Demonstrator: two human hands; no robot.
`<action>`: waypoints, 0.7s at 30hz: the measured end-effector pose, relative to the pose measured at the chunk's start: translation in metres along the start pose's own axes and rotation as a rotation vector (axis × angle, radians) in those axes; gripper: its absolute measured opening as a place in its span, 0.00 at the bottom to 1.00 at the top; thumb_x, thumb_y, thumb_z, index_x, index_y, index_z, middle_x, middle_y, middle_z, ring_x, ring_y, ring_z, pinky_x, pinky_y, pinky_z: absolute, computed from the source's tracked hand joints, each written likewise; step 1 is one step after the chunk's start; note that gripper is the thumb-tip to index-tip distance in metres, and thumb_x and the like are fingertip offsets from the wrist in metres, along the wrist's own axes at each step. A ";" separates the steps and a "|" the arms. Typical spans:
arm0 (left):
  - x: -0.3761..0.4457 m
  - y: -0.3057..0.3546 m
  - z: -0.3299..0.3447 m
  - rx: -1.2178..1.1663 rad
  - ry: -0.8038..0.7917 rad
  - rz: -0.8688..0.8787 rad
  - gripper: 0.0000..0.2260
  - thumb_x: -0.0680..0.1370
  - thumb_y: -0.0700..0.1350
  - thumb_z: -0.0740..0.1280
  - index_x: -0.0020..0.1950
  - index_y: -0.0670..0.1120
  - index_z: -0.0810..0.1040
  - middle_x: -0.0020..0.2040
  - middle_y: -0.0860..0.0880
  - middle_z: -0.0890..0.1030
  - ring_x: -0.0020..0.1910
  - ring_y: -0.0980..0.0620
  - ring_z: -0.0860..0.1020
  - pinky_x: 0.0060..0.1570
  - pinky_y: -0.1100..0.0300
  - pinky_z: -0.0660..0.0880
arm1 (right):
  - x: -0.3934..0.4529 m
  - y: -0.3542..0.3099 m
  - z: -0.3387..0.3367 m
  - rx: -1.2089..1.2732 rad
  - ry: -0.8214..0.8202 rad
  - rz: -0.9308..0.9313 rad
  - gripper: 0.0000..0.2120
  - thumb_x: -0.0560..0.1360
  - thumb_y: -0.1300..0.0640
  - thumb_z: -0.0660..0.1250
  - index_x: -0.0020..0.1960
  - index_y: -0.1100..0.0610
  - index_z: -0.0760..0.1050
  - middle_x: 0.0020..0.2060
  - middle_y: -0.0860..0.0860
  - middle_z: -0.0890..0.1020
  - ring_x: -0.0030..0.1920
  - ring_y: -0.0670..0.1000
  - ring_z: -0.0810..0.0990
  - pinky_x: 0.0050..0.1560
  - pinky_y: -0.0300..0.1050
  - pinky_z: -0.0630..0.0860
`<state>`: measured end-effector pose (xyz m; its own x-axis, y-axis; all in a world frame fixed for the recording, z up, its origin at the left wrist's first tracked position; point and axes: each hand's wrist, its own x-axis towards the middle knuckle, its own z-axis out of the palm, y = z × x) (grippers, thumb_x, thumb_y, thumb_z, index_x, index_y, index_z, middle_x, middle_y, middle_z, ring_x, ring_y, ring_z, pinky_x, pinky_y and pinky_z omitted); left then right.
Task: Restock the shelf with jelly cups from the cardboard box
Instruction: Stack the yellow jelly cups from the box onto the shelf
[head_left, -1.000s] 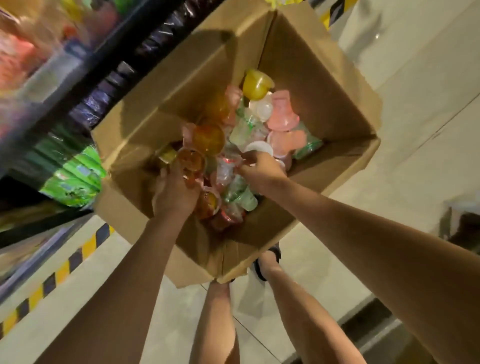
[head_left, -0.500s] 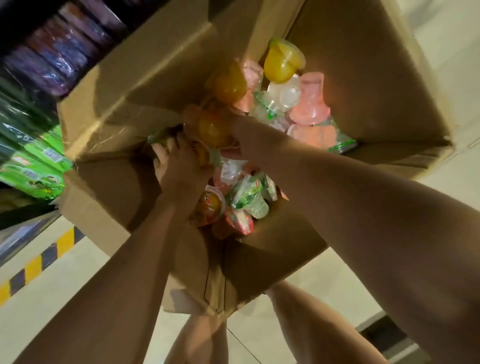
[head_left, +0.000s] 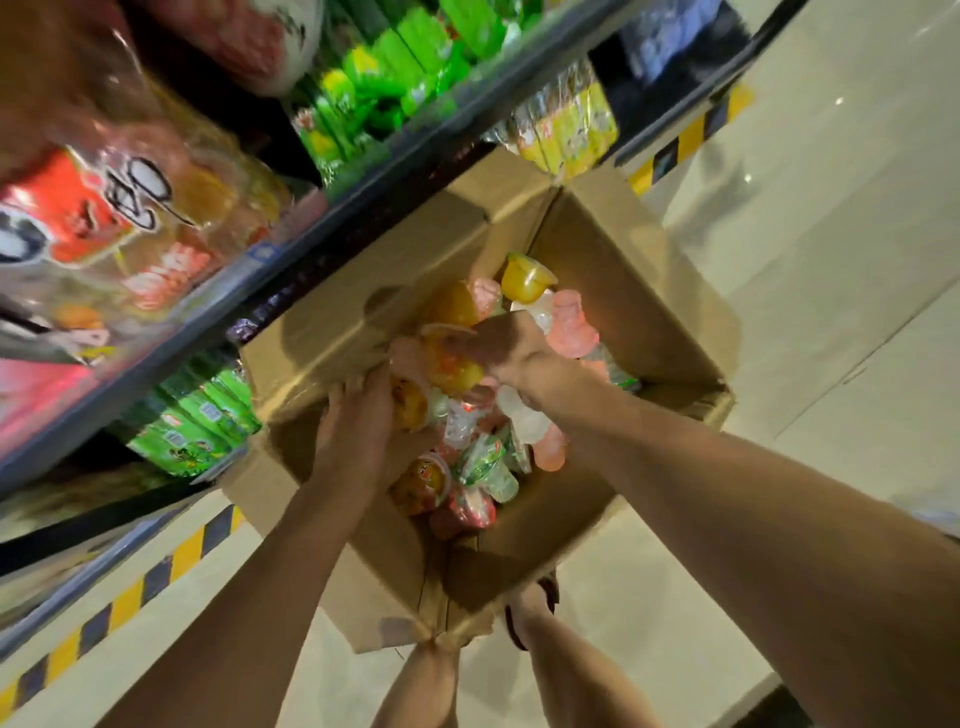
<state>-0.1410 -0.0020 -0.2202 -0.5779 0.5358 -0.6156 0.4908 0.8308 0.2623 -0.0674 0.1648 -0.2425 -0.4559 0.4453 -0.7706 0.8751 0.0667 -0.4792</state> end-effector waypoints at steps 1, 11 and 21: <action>-0.009 0.010 -0.014 -0.015 0.018 0.022 0.32 0.71 0.55 0.68 0.73 0.47 0.65 0.71 0.43 0.69 0.70 0.42 0.66 0.69 0.49 0.63 | -0.007 -0.004 -0.013 0.003 0.038 -0.040 0.22 0.75 0.41 0.69 0.39 0.61 0.80 0.32 0.52 0.74 0.34 0.45 0.70 0.31 0.36 0.64; -0.119 0.094 -0.183 -0.053 0.248 0.166 0.39 0.61 0.67 0.74 0.66 0.49 0.72 0.62 0.46 0.74 0.65 0.44 0.68 0.64 0.50 0.69 | -0.192 -0.106 -0.177 0.085 0.236 -0.323 0.15 0.69 0.52 0.79 0.46 0.63 0.84 0.38 0.55 0.84 0.38 0.47 0.82 0.38 0.41 0.75; -0.264 0.168 -0.365 0.067 0.633 0.323 0.27 0.65 0.65 0.66 0.56 0.49 0.75 0.52 0.48 0.75 0.55 0.46 0.71 0.55 0.53 0.70 | -0.390 -0.221 -0.291 -0.075 0.379 -0.644 0.16 0.69 0.50 0.78 0.53 0.57 0.85 0.46 0.51 0.86 0.40 0.39 0.79 0.37 0.28 0.71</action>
<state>-0.1434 0.0512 0.2579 -0.6546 0.7549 0.0404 0.7285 0.6157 0.3002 -0.0363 0.2364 0.2860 -0.8064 0.5736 -0.1437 0.4692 0.4727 -0.7459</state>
